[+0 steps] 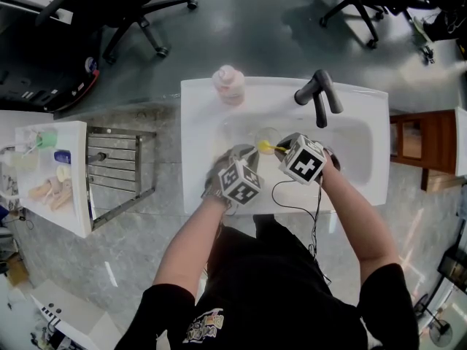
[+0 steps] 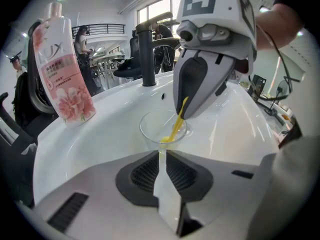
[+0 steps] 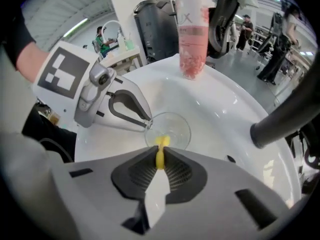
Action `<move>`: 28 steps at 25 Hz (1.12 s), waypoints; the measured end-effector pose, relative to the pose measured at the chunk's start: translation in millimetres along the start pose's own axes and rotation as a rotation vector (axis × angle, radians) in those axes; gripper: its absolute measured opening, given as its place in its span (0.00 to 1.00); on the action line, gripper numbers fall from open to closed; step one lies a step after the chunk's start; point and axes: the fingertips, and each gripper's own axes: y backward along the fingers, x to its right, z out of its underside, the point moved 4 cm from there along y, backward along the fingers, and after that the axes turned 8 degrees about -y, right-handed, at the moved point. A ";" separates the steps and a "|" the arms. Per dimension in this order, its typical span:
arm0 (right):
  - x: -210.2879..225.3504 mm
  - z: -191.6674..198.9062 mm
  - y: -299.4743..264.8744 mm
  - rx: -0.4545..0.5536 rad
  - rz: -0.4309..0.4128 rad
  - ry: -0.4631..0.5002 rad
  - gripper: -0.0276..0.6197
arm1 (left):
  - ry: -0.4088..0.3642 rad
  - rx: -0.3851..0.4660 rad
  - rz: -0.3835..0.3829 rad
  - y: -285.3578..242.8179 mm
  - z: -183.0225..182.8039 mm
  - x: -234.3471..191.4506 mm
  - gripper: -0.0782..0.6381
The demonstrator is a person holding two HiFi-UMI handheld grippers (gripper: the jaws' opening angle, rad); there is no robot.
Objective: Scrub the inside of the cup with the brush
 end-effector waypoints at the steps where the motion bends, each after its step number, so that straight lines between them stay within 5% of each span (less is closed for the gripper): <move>1: 1.3 1.5 0.6 0.020 -0.010 -0.048 0.10 | 0.000 0.000 0.000 0.1 -0.3 -0.1 0.16; 14: 17.9 28.8 22.5 0.380 -0.115 -0.602 0.10 | 0.002 0.003 -0.009 0.5 -0.6 -0.8 0.17; 22: 15.9 41.1 50.7 0.547 -0.074 -0.691 0.10 | 0.032 0.064 -0.035 16.4 -4.4 -1.3 0.19; 28: 2.6 35.4 79.9 0.648 0.019 -0.661 0.10 | 0.078 0.159 -0.086 55.2 -10.7 -11.1 0.19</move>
